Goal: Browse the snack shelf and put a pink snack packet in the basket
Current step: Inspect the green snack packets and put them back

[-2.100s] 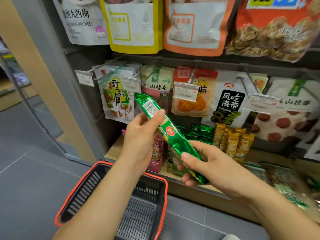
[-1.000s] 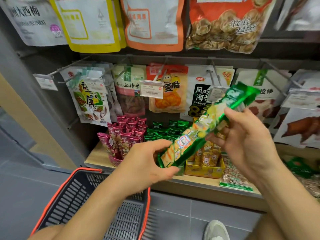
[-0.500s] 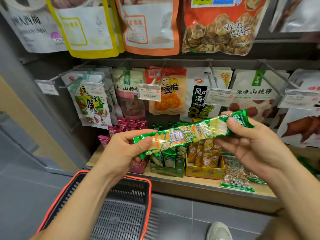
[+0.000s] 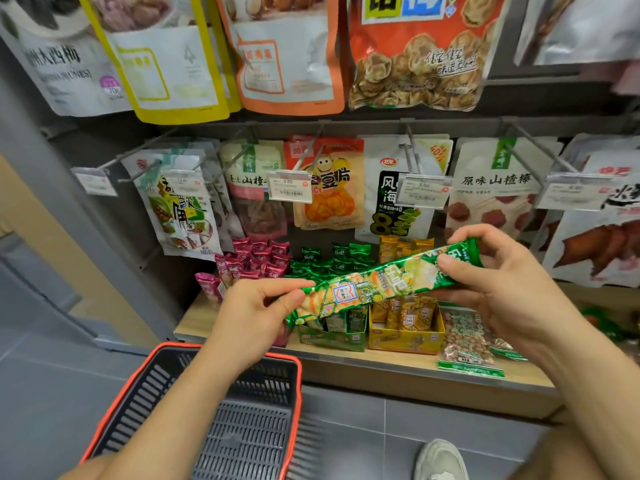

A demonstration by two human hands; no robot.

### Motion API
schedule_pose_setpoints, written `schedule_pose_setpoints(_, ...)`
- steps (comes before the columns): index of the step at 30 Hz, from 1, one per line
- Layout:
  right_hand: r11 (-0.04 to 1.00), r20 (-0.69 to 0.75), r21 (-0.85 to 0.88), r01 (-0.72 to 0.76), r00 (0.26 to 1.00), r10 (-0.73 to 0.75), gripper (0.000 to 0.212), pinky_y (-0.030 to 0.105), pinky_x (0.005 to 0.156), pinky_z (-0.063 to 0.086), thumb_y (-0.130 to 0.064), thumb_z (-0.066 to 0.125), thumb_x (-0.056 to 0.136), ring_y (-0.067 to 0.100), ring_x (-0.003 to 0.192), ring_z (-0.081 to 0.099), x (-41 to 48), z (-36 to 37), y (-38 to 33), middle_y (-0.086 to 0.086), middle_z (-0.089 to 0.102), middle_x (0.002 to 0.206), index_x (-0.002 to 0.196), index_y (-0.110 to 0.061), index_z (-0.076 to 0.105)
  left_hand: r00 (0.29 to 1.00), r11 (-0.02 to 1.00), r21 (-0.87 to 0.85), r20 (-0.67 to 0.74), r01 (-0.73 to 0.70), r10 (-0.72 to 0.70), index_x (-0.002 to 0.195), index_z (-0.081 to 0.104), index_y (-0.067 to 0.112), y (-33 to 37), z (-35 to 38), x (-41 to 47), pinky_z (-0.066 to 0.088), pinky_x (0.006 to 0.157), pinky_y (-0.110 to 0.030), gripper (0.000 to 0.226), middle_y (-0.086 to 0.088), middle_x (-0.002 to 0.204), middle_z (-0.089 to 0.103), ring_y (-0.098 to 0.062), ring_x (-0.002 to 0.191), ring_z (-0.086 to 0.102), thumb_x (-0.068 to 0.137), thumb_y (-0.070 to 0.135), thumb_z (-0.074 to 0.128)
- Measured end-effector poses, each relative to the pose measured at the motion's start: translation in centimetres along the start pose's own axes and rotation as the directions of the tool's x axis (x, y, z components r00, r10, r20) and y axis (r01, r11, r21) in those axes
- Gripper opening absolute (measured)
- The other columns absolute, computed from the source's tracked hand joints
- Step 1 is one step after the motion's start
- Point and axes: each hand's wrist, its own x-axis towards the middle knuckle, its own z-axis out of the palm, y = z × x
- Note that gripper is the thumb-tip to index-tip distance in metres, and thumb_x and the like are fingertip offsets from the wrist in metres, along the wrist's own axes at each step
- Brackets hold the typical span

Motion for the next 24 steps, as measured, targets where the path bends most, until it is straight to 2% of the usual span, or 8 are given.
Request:
schedule_pose_setpoints(2, 0.993, -0.019, -0.094, 0.071, 0.997, -0.073, 0.018, 0.037, 0.063, 0.060, -0.009, 0.075, 0.074, 0.029, 0.086, 0.073, -0.1, 0.0, -0.2, 0.007, 0.073, 0.085, 0.078, -0.024, 0.064, 0.999, 0.985, 0.173, 0.034, -0.020, 0.014, 0.098, 0.076, 0.035, -0.5, 0.9, 0.4, 0.043, 0.050, -0.018, 0.025, 0.005, 0.066, 0.070, -0.010, 0.043, 0.057, 0.086, 0.013, 0.070)
schedule_pose_setpoints(4, 0.973, -0.041, -0.186, 0.138, 0.988, -0.148, 0.020, 0.044, 0.065, 0.061, -0.020, 0.079, 0.064, 0.028, 0.082, 0.074, -0.3, 0.0, -0.4, 0.008, 0.073, 0.085, 0.078, -0.024, 0.066, 0.998, 0.938, 0.342, 0.045, -0.064, 0.052, 0.104, 0.073, 0.036, -0.9, 1.8, 0.7, 0.041, 0.053, -0.015, 0.025, 0.014, 0.062, 0.063, -0.002, 0.048, 0.056, 0.082, 0.023, 0.075)
schedule_pose_setpoints(7, 0.904, -0.043, -0.369, 0.216, 0.968, -0.248, 0.029, 0.051, 0.071, 0.060, -0.035, 0.082, 0.056, 0.028, 0.080, 0.072, -0.6, 0.1, -0.9, 0.008, 0.072, 0.086, 0.080, -0.026, 0.067, 0.992, 0.809, 0.575, 0.095, -0.126, 0.087, 0.104, 0.060, 0.042, -1.4, 3.1, 1.3, 0.041, 0.059, -0.029, 0.029, 0.011, 0.062, 0.056, -0.010, 0.061, 0.055, 0.079, 0.044, 0.074)
schedule_pose_setpoints(10, 0.790, 0.047, -0.538, 0.295, 0.946, -0.321, 0.030, 0.043, 0.079, 0.057, -0.046, 0.078, 0.057, 0.011, 0.084, 0.070, -1.0, 0.3, -1.3, -0.006, 0.074, 0.087, 0.081, -0.032, 0.067, 0.986, 0.711, 0.689, 0.159, -0.141, 0.041, 0.089, 0.044, 0.035, -2.0, 4.5, 2.0, 0.035, 0.058, -0.032, 0.029, 0.006, 0.069, 0.062, -0.021, 0.071, 0.058, 0.083, 0.052, 0.066)
schedule_pose_setpoints(15, 0.761, 0.090, -0.543, 0.354, 0.926, -0.366, 0.020, 0.045, 0.081, 0.056, -0.034, 0.081, 0.063, 0.014, 0.083, 0.070, -0.8, 0.7, -1.3, -0.006, 0.074, 0.082, 0.082, -0.028, 0.074, 0.959, 0.617, 0.751, 0.283, -0.233, 0.018, 0.087, 0.038, 0.025, -2.0, 7.0, 2.3, 0.038, 0.062, -0.036, 0.025, -0.003, 0.081, 0.061, -0.033, 0.085, 0.060, 0.093, 0.043, 0.055)
schedule_pose_setpoints(18, 0.747, 0.096, -0.559, 0.359, 0.923, -0.372, 0.019, 0.035, 0.081, 0.057, -0.025, 0.081, 0.072, 0.007, 0.084, 0.069, -0.4, 0.7, -1.2, -0.013, 0.074, 0.081, 0.090, -0.029, 0.076, 0.937, 0.541, 0.783, 0.349, -0.307, 0.026, 0.092, 0.047, 0.023, -2.0, 8.5, 2.2, 0.037, 0.062, -0.036, 0.018, -0.007, 0.090, 0.067, -0.035, 0.090, 0.061, 0.097, 0.040, 0.049)
schedule_pose_setpoints(22, 0.694, 0.118, -0.647, 0.317, 0.940, -0.319, 0.031, 0.002, 0.076, 0.045, -0.039, 0.075, 0.074, -0.012, 0.094, 0.060, 0.1, 0.6, -0.5, -0.026, 0.065, 0.093, 0.104, -0.039, 0.068, 0.905, 0.503, 0.782, 0.426, -0.369, 0.001, 0.099, 0.059, 0.022, -2.5, 9.5, 2.4, 0.041, 0.066, -0.033, 0.025, -0.005, 0.095, 0.068, -0.033, 0.094, 0.062, 0.099, 0.042, 0.043)
schedule_pose_setpoints(24, 0.659, 0.126, -0.707, 0.258, 0.962, -0.241, 0.036, 0.002, 0.076, 0.043, -0.043, 0.074, 0.075, -0.010, 0.095, 0.059, 0.5, 0.5, 0.0, -0.027, 0.062, 0.096, 0.110, -0.039, 0.066, 0.890, 0.502, 0.775, 0.456, -0.385, -0.022, 0.097, 0.061, 0.022, -3.0, 9.6, 2.7, 0.044, 0.068, -0.033, 0.029, -0.003, 0.093, 0.067, -0.030, 0.093, 0.062, 0.099, 0.044, 0.043)
